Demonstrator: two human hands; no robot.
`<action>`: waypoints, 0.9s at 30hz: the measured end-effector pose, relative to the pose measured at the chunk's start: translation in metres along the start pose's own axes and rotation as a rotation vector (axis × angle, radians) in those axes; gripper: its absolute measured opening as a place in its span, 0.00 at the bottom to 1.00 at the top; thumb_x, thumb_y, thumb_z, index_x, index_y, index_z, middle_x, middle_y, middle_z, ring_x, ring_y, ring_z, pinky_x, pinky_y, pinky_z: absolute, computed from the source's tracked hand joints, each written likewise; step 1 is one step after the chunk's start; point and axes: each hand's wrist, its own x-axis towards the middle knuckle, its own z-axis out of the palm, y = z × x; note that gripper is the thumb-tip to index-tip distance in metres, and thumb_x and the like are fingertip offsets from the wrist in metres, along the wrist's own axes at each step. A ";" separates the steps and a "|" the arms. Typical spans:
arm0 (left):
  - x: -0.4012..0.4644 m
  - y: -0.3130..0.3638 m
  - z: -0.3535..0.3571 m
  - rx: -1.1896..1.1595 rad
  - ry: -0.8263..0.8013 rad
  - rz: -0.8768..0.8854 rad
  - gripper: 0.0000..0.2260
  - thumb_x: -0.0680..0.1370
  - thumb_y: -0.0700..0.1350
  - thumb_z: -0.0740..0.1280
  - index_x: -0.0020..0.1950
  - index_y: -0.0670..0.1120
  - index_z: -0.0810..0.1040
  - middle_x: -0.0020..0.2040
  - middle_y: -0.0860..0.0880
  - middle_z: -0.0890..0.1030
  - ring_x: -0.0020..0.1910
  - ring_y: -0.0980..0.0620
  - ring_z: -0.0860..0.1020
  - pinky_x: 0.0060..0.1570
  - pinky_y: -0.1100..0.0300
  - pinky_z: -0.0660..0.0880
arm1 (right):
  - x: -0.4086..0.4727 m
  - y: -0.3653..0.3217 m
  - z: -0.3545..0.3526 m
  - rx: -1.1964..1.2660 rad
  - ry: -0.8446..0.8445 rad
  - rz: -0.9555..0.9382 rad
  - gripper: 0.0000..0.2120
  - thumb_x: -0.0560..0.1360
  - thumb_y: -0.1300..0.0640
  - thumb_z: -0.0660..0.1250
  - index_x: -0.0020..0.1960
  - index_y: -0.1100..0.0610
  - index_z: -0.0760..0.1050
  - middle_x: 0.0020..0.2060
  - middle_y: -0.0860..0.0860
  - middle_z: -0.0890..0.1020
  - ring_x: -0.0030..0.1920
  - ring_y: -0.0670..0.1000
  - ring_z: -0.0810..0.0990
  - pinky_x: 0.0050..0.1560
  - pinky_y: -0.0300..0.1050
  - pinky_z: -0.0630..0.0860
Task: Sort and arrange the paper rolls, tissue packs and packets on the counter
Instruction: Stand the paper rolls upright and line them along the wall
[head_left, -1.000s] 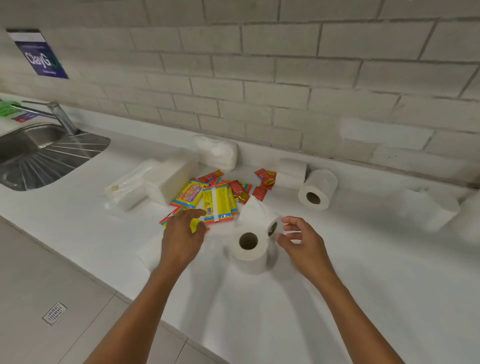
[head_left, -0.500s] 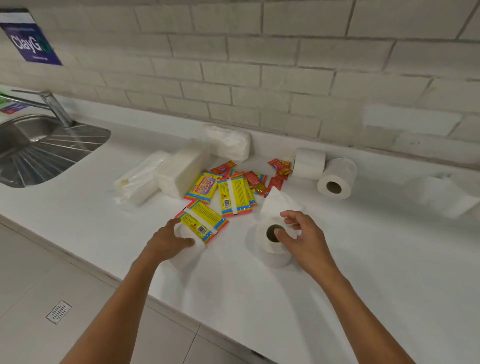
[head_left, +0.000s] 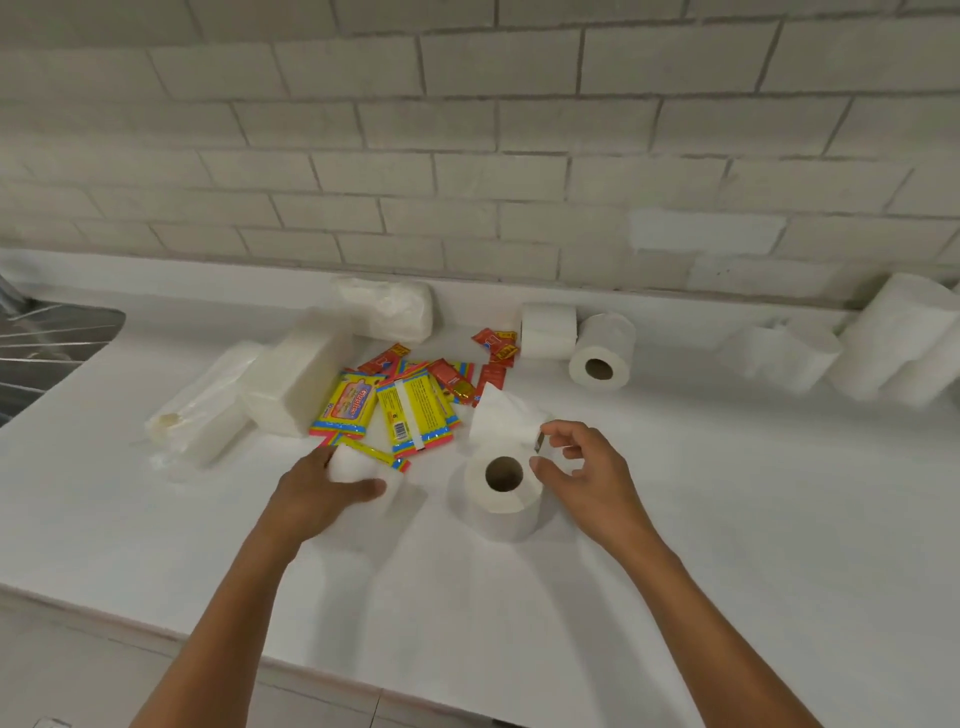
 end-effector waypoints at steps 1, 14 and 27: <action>-0.003 0.014 0.005 -0.045 0.007 0.055 0.32 0.59 0.60 0.80 0.60 0.55 0.77 0.54 0.53 0.82 0.52 0.49 0.81 0.51 0.49 0.80 | 0.000 0.000 -0.005 0.001 0.009 0.010 0.17 0.74 0.51 0.73 0.59 0.41 0.73 0.57 0.43 0.76 0.57 0.45 0.75 0.59 0.42 0.75; -0.044 0.159 0.108 -0.273 -0.252 0.486 0.27 0.70 0.41 0.78 0.64 0.58 0.75 0.59 0.58 0.80 0.59 0.59 0.77 0.50 0.66 0.77 | 0.008 0.001 -0.083 0.156 -0.161 -0.016 0.42 0.64 0.43 0.79 0.72 0.38 0.61 0.69 0.38 0.69 0.68 0.43 0.70 0.64 0.45 0.73; -0.065 0.257 0.230 -0.256 -0.433 0.584 0.28 0.75 0.47 0.74 0.72 0.61 0.67 0.64 0.59 0.77 0.63 0.60 0.75 0.57 0.65 0.73 | 0.029 0.065 -0.220 0.240 0.174 0.063 0.29 0.65 0.53 0.80 0.62 0.45 0.73 0.55 0.41 0.81 0.55 0.42 0.79 0.51 0.37 0.78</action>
